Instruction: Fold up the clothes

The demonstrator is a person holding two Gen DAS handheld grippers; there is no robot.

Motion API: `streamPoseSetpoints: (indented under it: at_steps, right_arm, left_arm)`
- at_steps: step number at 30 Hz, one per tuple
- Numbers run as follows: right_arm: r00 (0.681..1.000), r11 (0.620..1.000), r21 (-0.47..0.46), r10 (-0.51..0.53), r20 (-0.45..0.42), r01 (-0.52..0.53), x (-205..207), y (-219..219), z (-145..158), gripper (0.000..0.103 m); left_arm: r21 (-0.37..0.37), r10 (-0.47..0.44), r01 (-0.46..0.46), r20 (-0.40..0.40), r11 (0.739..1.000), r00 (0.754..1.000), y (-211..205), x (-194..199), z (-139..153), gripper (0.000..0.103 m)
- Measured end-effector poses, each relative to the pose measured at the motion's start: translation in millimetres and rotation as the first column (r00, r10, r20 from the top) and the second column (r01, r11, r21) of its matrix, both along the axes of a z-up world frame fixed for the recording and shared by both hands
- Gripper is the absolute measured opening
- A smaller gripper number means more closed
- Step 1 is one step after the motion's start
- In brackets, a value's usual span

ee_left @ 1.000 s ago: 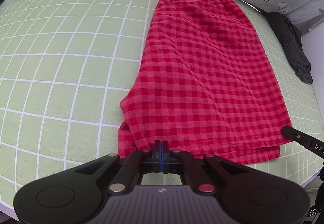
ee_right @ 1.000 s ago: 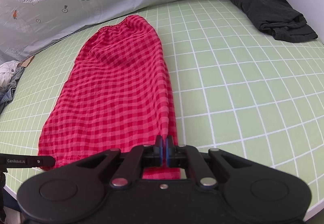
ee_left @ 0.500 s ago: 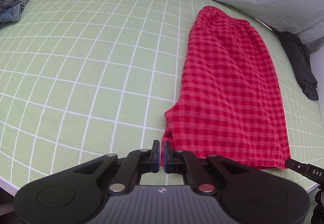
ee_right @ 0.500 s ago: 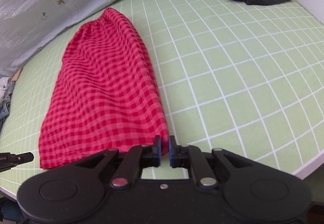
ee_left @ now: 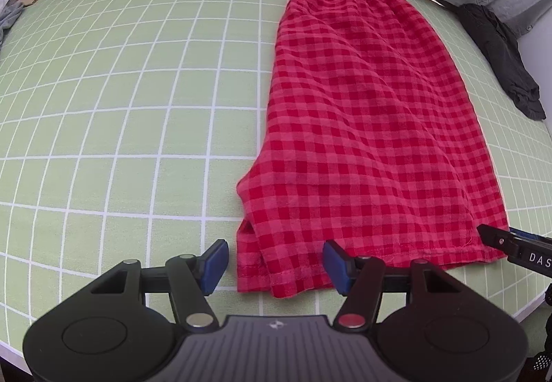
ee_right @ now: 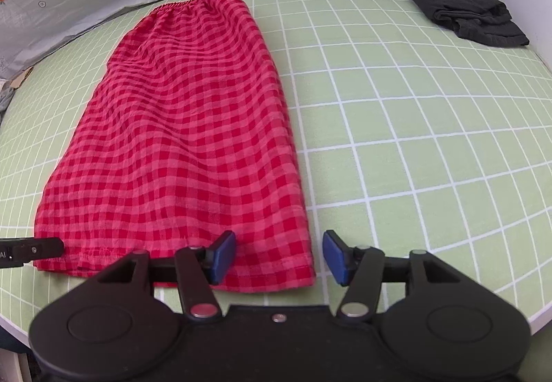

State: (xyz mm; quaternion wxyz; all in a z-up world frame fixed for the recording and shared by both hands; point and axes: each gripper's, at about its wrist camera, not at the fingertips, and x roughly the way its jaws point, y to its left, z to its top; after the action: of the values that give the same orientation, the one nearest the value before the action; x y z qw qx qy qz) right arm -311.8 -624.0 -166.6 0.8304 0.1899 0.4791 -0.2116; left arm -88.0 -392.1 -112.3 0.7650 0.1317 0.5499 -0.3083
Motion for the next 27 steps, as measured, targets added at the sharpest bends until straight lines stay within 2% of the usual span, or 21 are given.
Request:
streamPoseSetpoints:
  at_steps: [3, 4, 5, 6, 7, 9, 12, 14, 19, 23, 27]
  right_arm:
    - [1.000, 0.999, -0.031, 0.026, -0.010, -0.026, 0.4, 6.7, -0.3, 0.057]
    - [0.999, 0.998, -0.043, 0.036, -0.012, -0.036, 0.7, 9.2, -0.2, 0.049]
    - [0.999, 0.997, -0.051, 0.049, -0.012, -0.050, 0.6, 11.0, 0.4, 0.043]
    - [0.998, 0.997, -0.048, 0.062, -0.006, -0.062, 0.2, 12.1, 1.0, 0.028]
    - [0.997, 0.996, -0.043, 0.074, 0.000, -0.074, -0.2, 13.1, 1.6, 0.011]
    - [0.996, 0.996, -0.011, 0.090, 0.018, -0.089, -0.8, 14.4, 2.2, 0.006]
    - [0.992, 0.993, -0.001, 0.119, 0.034, -0.119, -0.2, 19.7, 9.8, 0.005]
    - [0.990, 0.991, 0.013, 0.131, 0.059, -0.132, -2.2, 22.7, 21.1, 0.005]
    - [0.980, 0.992, -0.014, 0.129, 0.149, -0.128, 0.5, 17.0, 56.1, 0.005]
    - [0.967, 0.997, 0.027, 0.068, 0.247, -0.077, 15.1, -7.1, 80.5, 0.005]
    - [0.942, 0.997, 0.066, 0.009, 0.334, -0.033, 37.0, -36.7, 99.7, 0.005]
  left_arm:
    - [0.019, -0.041, 0.040, 0.036, 0.999, 0.999, -5.6, -6.0, -0.9, 0.059]
    - [0.024, -0.053, 0.052, 0.048, 0.998, 0.997, -6.2, -7.6, -0.8, 0.052]
    - [0.027, -0.068, 0.067, 0.055, 0.997, 0.996, -6.8, -9.1, -0.5, 0.044]
    - [0.029, -0.084, 0.083, 0.061, 0.996, 0.995, -7.5, -10.6, -0.1, 0.024]
    - [0.032, -0.100, 0.098, 0.068, 0.995, 0.993, -8.2, -12.0, 0.3, 0.009]
    - [0.003, -0.110, 0.110, 0.038, 0.994, 0.993, -8.1, -11.0, -0.2, 0.007]
    - [-0.098, -0.110, 0.102, -0.078, 0.990, 0.991, -3.5, -4.2, -0.4, 0.005]
    - [-0.163, -0.085, 0.061, -0.142, 0.985, 0.986, 3.9, -0.4, 4.9, 0.005]
    - [-0.237, -0.048, 0.022, -0.108, 0.971, 0.993, 6.8, 13.4, 38.6, 0.005]
    - [-0.346, -0.001, -0.031, -0.092, 0.938, 0.996, 0.4, 37.9, 72.4, 0.005]
    - [-0.428, 0.002, -0.027, -0.059, 0.903, 0.998, -18.5, 63.0, 100.5, 0.005]
